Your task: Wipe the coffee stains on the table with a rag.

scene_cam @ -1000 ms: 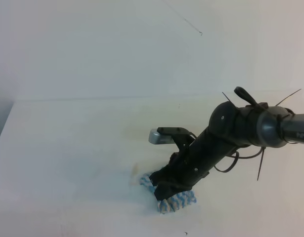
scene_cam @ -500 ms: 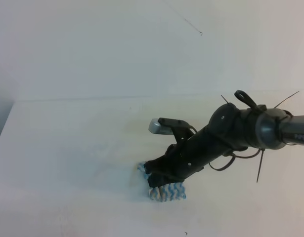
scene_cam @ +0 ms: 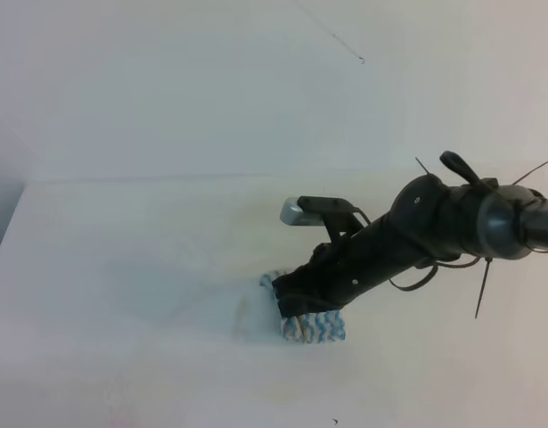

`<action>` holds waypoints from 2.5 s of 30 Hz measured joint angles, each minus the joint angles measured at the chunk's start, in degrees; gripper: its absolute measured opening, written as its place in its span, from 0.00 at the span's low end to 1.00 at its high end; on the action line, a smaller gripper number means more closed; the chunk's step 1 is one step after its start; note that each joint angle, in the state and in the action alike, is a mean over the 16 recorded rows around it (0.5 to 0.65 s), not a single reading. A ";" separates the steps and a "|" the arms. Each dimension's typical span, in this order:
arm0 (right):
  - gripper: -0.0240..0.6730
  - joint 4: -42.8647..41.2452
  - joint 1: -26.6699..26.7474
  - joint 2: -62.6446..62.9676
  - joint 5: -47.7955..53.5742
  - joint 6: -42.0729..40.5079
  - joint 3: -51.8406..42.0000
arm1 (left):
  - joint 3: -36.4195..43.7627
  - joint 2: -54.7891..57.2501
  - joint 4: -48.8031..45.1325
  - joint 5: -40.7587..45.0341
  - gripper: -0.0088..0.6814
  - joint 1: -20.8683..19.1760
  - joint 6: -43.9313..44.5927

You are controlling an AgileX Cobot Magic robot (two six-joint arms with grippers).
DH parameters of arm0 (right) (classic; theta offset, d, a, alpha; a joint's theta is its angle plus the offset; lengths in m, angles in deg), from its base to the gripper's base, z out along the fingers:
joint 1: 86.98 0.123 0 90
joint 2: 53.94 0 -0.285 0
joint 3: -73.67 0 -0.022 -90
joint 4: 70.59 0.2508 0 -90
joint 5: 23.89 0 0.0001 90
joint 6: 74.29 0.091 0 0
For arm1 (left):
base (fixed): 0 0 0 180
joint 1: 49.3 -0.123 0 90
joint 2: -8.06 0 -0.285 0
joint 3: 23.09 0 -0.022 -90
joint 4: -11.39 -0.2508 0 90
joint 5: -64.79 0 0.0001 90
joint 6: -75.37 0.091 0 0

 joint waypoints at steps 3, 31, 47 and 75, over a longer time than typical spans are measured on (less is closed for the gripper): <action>0.07 -1.65 -0.78 1.82 0.51 0.05 -0.01 | 0.00 0.00 0.00 0.00 0.01 0.00 0.00; 0.08 -19.65 -14.18 24.78 -3.95 4.25 -21.81 | 0.00 0.00 0.00 0.00 0.01 0.00 0.00; 0.50 -12.61 -13.96 26.43 1.44 -5.62 -21.97 | 0.00 0.00 0.00 0.00 0.01 0.00 0.00; 0.04 -24.29 -13.96 59.01 2.06 9.35 -22.07 | 0.00 0.01 0.00 0.00 0.01 0.00 0.00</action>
